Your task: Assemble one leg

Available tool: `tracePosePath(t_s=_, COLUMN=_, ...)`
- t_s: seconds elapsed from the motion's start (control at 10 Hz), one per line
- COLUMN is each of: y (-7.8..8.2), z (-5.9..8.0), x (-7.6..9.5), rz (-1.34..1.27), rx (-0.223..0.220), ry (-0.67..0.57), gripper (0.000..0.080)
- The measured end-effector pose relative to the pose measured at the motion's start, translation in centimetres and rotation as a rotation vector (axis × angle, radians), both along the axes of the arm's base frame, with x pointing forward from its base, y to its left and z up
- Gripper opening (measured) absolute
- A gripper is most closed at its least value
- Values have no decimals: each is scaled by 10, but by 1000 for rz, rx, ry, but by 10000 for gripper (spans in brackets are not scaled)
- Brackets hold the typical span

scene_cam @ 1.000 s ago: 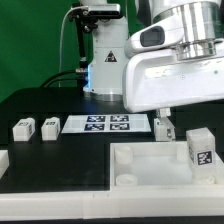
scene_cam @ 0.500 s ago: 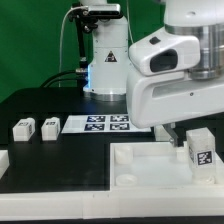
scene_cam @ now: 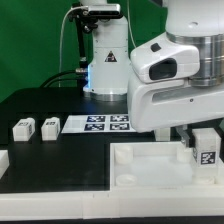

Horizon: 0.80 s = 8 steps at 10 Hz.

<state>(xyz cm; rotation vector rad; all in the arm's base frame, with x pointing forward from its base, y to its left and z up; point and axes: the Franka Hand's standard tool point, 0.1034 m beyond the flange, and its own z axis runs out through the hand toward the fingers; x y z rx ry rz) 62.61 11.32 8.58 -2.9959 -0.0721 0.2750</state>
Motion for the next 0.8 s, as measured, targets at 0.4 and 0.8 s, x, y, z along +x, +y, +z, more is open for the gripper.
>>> tracePosePath(t_s=0.4, y=-2, z=-3, x=3, rz=-425, rx=-66, ry=2, gripper=292)
tracePosePath(t_s=0.8, y=-2, z=-3, x=1, rz=-1004, rx=-67, ry=20, gripper=294)
